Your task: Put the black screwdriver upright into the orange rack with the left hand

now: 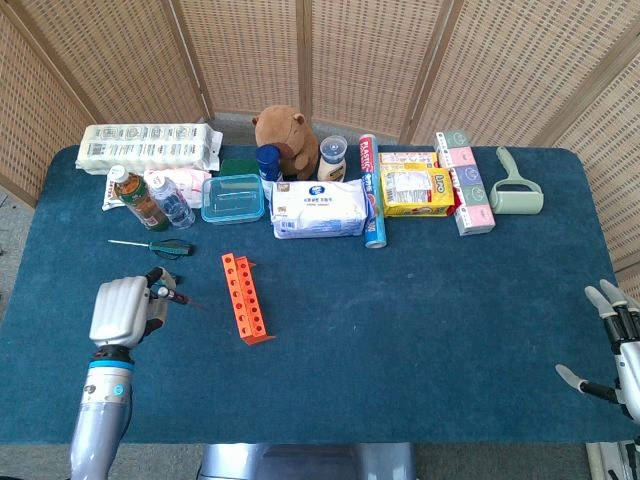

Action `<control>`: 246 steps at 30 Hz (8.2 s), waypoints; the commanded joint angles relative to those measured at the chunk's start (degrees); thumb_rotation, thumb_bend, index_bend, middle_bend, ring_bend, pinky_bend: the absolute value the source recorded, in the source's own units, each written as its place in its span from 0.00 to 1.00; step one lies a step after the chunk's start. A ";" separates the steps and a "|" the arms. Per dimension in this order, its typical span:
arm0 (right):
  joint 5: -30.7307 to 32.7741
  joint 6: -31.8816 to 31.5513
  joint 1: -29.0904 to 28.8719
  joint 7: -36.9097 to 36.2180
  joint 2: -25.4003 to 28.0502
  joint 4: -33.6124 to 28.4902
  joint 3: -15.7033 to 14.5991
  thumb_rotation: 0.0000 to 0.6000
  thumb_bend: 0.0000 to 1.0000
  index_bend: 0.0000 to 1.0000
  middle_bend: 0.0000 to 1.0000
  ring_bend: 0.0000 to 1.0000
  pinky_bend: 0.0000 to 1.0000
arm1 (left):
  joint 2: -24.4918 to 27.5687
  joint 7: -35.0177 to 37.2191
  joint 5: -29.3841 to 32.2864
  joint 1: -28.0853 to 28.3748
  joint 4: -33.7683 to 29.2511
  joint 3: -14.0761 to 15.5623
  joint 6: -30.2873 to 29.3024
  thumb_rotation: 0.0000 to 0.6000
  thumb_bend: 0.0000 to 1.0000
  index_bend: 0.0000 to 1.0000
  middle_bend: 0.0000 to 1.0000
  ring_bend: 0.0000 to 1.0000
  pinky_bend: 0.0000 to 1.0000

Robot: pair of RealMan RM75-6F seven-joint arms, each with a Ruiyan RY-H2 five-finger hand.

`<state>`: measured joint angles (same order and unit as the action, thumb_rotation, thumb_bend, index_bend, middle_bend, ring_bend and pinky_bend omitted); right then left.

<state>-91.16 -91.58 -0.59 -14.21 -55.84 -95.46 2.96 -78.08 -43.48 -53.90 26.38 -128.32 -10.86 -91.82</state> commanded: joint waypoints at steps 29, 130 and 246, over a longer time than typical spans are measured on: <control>0.45 0.65 -0.23 0.81 -0.21 -0.07 0.07 1.00 0.00 0.02 0.00 0.00 0.00 | 6.61 -0.45 -3.48 2.83 -1.51 -3.80 2.36 1.00 0.43 0.50 1.00 1.00 0.98; 1.88 1.98 -0.55 -0.87 0.39 0.39 0.46 1.00 0.00 0.02 0.00 0.00 0.00 | -4.00 2.51 13.16 15.17 17.44 -10.40 10.15 1.00 0.43 0.50 1.00 1.00 0.98; 2.33 2.02 -0.43 -1.58 0.77 0.20 0.66 1.00 0.00 0.02 0.00 0.00 0.00 | 6.81 6.41 17.84 16.55 13.26 -0.82 22.45 1.00 0.29 0.13 1.00 1.00 0.97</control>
<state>-88.85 -89.55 -1.02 -15.73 -55.08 -95.28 3.60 -70.88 -36.80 -36.15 42.64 -115.20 -11.82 -69.41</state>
